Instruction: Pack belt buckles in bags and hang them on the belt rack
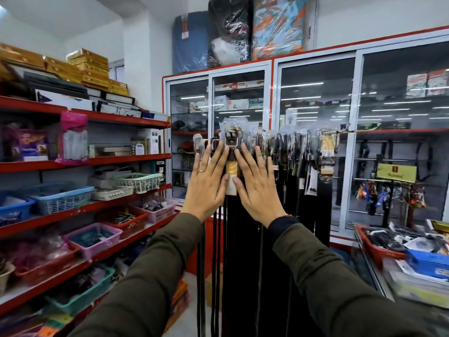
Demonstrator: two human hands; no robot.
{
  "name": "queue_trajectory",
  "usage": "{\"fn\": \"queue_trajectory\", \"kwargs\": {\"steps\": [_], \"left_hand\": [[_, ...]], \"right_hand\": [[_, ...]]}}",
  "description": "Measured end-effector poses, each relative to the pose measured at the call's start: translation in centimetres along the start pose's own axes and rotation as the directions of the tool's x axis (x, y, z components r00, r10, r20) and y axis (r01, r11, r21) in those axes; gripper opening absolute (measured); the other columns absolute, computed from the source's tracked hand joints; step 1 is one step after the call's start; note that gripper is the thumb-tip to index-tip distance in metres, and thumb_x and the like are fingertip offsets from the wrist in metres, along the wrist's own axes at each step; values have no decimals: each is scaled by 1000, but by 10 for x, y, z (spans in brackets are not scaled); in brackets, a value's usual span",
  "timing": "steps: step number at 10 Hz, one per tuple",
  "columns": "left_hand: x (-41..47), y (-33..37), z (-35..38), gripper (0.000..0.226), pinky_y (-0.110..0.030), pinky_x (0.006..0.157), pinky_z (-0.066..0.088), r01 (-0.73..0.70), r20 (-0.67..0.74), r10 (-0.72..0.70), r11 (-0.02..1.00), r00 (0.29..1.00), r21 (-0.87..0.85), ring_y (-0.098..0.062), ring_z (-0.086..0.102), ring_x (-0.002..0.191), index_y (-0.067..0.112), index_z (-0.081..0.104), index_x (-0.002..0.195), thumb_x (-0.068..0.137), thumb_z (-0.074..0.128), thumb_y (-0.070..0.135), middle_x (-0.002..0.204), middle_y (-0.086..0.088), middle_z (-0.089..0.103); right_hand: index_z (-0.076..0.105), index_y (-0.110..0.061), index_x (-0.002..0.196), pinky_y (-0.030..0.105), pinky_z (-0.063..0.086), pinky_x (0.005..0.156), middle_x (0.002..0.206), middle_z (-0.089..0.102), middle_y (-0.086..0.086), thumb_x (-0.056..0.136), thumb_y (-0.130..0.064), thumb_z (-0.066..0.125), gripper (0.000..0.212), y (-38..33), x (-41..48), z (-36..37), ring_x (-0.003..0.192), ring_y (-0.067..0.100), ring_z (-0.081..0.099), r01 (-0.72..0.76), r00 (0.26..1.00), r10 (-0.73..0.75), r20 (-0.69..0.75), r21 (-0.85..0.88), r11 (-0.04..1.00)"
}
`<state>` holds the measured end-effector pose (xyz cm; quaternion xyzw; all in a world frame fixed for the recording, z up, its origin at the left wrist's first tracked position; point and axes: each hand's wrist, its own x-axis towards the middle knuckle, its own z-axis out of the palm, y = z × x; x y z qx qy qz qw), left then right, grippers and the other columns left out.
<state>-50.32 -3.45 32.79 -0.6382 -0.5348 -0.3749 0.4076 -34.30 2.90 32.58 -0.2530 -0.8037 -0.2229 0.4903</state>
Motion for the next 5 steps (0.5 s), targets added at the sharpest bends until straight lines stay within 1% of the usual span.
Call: {"fn": "queue_trajectory", "kwargs": {"steps": [1, 2, 3, 4, 5], "left_hand": [[5, 6, 10, 63, -50, 129, 10, 28, 61, -28, 1000, 998, -8, -23, 1, 160, 16, 10, 162, 105, 33, 32, 172, -1, 6], [8, 11, 18, 65, -50, 129, 11, 68, 100, -64, 997, 993, -39, -22, 1, 160, 16, 9, 162, 105, 36, 29, 172, 0, 4], [9, 15, 20, 66, -49, 130, 9, 104, 94, -99, 993, 991, -55, -21, 0, 160, 17, 8, 163, 104, 35, 29, 173, 0, 3], [1, 30, 15, 66, -49, 130, 7, 134, 57, -132, 990, 990, -40, -22, -2, 160, 17, 5, 163, 105, 36, 28, 173, -3, 0], [2, 51, 8, 68, -51, 130, 6, 119, -8, -119, 993, 993, 3, -25, 0, 160, 16, 8, 163, 104, 39, 31, 172, -7, 1]], "right_hand": [[15, -24, 159, 53, 14, 124, 169, 11, -6, 103, -43, 32, 61, 8, 2, 5, 158, 23, 4, -45, 999, 45, 26, -36, 998], [11, -26, 160, 51, 10, 125, 169, 7, -8, 103, -44, 29, 62, 13, 1, 7, 158, 21, 1, -62, 996, 67, 59, -74, 995], [9, -26, 160, 51, 11, 125, 169, 6, -8, 104, -45, 26, 62, 16, 1, 6, 158, 21, 1, -63, 995, 69, 71, -82, 995], [8, -25, 160, 53, 12, 124, 169, 4, -8, 103, -43, 29, 63, 12, -10, -4, 158, 20, -1, -52, 994, 59, 88, -77, 996], [11, -25, 159, 55, 10, 124, 169, 5, -7, 103, -42, 33, 63, 20, -21, -32, 158, 18, -1, -46, 998, 48, 42, -30, 998]]}}
